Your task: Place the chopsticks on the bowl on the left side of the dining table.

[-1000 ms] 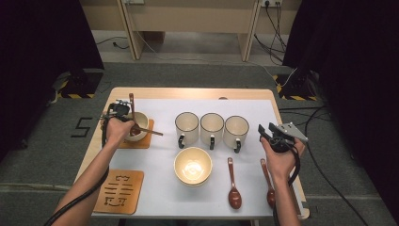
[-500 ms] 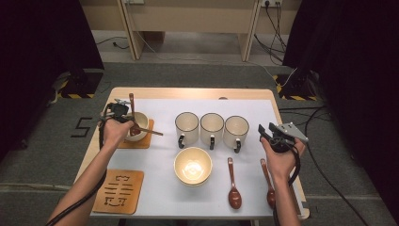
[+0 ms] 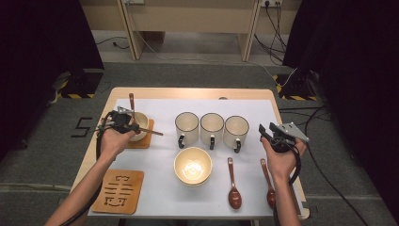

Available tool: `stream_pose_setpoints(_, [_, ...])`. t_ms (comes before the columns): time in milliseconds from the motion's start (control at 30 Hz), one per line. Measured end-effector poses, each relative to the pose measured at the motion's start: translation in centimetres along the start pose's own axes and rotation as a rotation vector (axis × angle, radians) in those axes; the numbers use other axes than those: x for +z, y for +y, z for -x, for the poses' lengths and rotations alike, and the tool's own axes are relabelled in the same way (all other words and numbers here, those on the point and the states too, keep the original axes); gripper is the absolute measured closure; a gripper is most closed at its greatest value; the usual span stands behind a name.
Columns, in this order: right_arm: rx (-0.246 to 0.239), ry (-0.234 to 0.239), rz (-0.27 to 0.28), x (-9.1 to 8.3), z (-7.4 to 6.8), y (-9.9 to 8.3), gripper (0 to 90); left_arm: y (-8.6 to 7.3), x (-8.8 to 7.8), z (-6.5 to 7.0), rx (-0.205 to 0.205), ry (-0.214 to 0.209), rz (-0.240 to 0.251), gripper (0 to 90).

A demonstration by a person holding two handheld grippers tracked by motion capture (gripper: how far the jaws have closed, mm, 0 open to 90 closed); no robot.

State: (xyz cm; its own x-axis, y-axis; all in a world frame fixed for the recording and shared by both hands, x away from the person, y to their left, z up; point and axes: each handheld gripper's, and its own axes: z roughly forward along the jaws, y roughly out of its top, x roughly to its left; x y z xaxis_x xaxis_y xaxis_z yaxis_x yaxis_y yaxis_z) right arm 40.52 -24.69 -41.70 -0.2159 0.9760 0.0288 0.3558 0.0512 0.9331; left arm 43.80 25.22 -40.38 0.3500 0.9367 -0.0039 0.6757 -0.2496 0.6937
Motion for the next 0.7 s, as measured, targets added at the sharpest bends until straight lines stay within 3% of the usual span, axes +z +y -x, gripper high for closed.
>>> stream_pose_setpoints(267, [0.003,0.002,0.000,0.1,0.0,0.0,55.3,-1.2,0.7,2.2,0.060,-0.039,-0.022,89.3])
stream_pose_setpoints(700, [0.009,0.000,-0.006,0.0,0.1,-0.1,55.3,-0.8,2.3,3.4,0.085,-0.046,-0.031,89.3])
